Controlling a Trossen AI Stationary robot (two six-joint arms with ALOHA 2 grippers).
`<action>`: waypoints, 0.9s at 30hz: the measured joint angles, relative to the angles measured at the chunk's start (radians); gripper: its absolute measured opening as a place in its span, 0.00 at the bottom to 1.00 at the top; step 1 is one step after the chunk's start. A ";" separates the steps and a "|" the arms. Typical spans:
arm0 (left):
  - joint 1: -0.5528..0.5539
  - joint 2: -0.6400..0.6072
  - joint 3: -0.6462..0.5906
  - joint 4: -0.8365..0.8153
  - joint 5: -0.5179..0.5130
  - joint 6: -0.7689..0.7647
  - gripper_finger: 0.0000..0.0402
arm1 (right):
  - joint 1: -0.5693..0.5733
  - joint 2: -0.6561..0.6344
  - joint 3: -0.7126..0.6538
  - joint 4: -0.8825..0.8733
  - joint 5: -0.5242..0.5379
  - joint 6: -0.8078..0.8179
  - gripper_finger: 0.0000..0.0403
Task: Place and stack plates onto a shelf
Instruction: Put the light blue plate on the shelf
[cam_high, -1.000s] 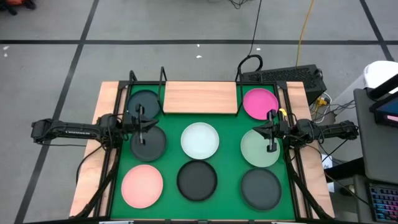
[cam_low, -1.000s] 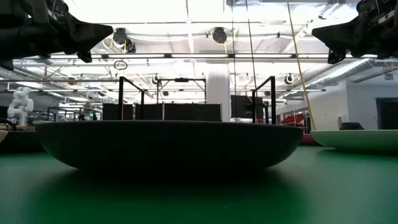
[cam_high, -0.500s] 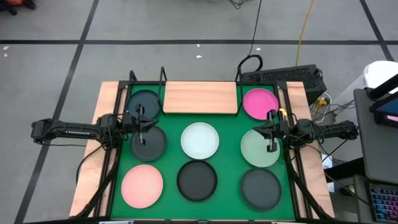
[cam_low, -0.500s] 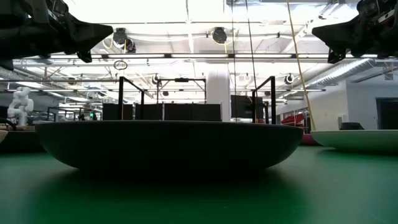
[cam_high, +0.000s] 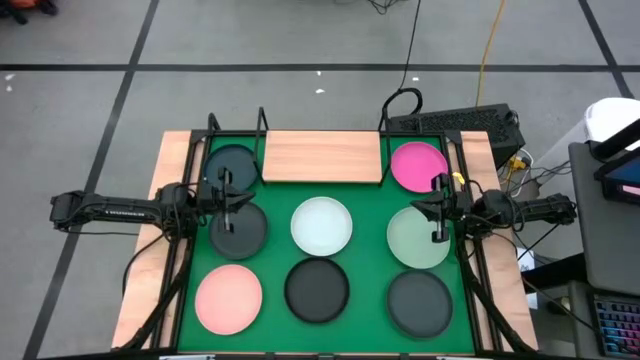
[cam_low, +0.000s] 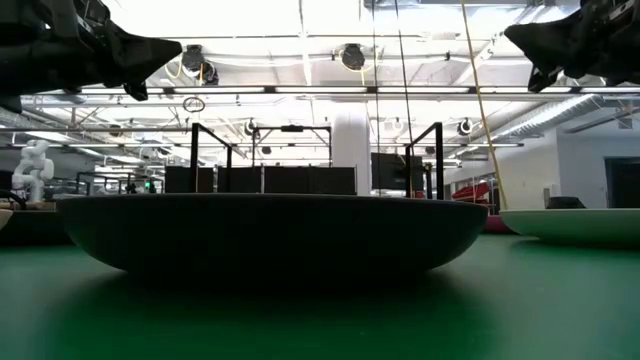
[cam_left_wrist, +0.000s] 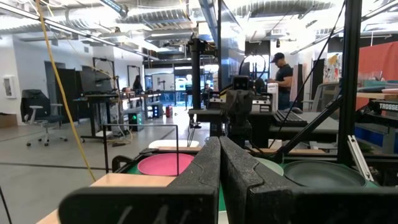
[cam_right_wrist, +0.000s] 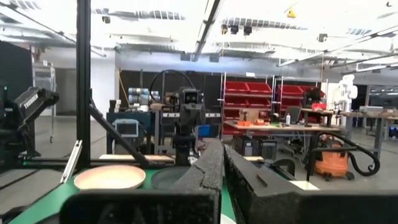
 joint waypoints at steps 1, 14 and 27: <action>0.000 0.000 0.000 0.000 0.000 0.000 0.01 | 0.000 0.000 0.000 0.008 0.000 0.000 0.00; 0.000 0.000 0.000 0.000 0.000 0.000 0.01 | 0.000 0.031 0.006 0.001 0.016 0.027 0.00; 0.000 0.000 0.000 0.000 0.000 0.000 0.01 | -0.027 0.334 0.130 -0.037 0.084 -0.047 0.01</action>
